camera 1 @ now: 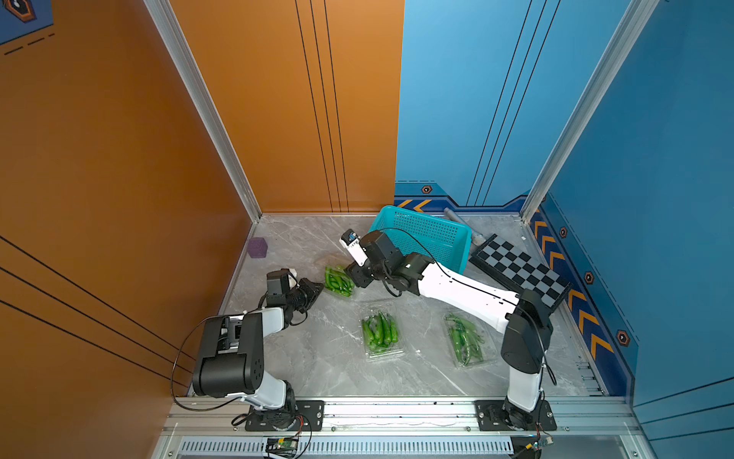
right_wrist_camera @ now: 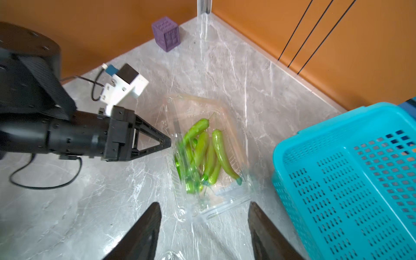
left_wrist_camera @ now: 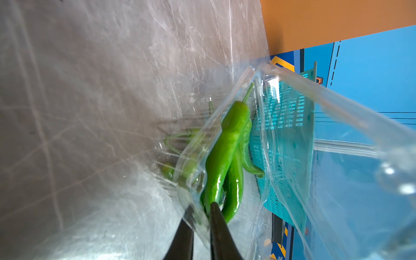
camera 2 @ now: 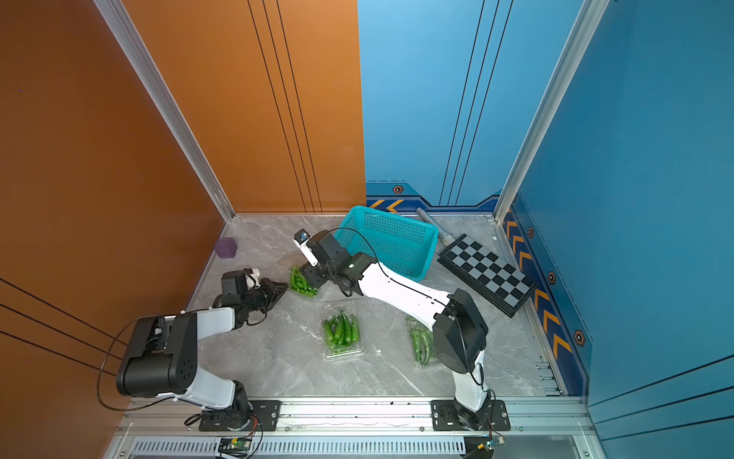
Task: Take small green peppers out of containers
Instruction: Open the packing box at the center of the board.
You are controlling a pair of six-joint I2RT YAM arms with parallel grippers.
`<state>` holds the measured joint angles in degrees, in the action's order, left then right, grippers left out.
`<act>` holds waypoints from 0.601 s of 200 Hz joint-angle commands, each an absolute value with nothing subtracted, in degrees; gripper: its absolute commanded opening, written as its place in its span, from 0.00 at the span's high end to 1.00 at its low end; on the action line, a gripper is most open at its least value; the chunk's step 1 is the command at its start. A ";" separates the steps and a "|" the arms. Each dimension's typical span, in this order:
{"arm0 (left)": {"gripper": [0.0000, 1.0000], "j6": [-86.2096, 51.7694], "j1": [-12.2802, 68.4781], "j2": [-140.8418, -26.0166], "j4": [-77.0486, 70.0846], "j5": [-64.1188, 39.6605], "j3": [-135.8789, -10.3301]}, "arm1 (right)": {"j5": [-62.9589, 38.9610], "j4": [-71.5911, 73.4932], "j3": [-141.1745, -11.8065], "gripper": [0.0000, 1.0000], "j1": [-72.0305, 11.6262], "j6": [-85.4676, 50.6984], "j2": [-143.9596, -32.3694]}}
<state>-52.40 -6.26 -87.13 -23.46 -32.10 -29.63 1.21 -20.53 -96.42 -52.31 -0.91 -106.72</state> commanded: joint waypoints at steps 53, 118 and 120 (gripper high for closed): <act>0.86 -52.91 -5.24 -86.13 -22.24 -30.26 -29.73 | -9.41 -27.25 -87.58 0.38 -53.66 -1.92 -103.28; 0.86 -52.56 -5.18 -86.72 -22.24 -30.32 -29.49 | -7.39 -31.00 -110.80 0.38 -49.48 2.65 -124.82; 0.86 -52.56 -5.21 -86.74 -22.24 -30.32 -29.50 | -7.19 -31.19 -111.66 0.38 -49.37 2.64 -125.45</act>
<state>-52.80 -5.54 -87.09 -23.27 -31.20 -29.63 -7.75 -27.83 -102.24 -51.75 0.49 -119.07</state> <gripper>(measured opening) 0.140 0.623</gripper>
